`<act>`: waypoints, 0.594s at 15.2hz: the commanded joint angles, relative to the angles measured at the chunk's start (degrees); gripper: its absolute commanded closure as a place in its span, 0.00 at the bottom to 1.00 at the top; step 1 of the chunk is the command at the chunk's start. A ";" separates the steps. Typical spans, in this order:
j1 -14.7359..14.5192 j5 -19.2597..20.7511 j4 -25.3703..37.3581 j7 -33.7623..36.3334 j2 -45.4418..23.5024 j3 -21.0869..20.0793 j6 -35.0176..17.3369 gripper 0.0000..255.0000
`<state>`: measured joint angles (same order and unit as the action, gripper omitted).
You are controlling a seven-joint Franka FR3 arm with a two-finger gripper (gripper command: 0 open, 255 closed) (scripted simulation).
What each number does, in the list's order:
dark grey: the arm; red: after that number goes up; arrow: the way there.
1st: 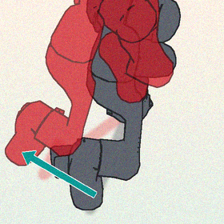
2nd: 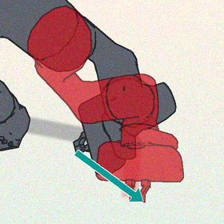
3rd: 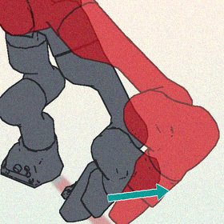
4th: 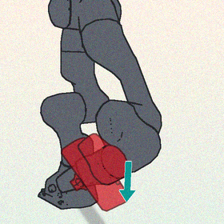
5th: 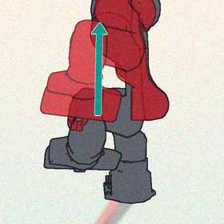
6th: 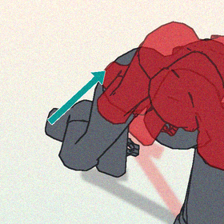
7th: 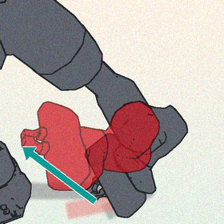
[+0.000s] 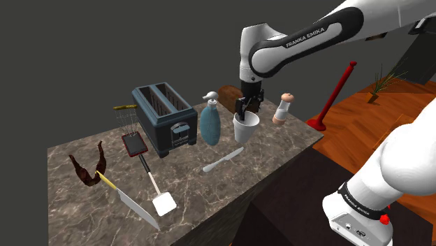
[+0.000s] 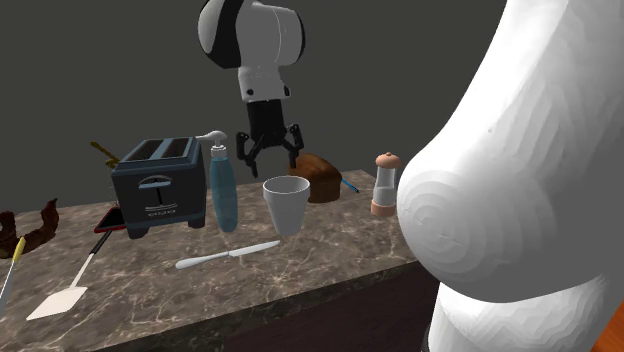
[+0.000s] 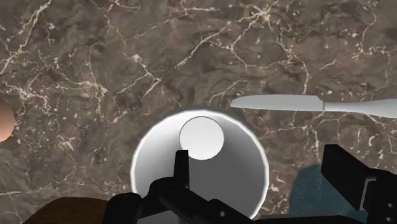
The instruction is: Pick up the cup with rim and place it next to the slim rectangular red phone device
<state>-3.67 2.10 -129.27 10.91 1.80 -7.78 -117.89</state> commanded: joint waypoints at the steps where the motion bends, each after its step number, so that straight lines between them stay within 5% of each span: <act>1: -0.21 0.56 3.03 1.63 -4.80 -0.29 -1.92 0.00; 9: -0.72 1.73 4.75 3.88 -11.88 -0.35 -7.38 0.00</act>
<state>-4.37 3.69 -124.42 14.69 -9.48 -8.15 -124.55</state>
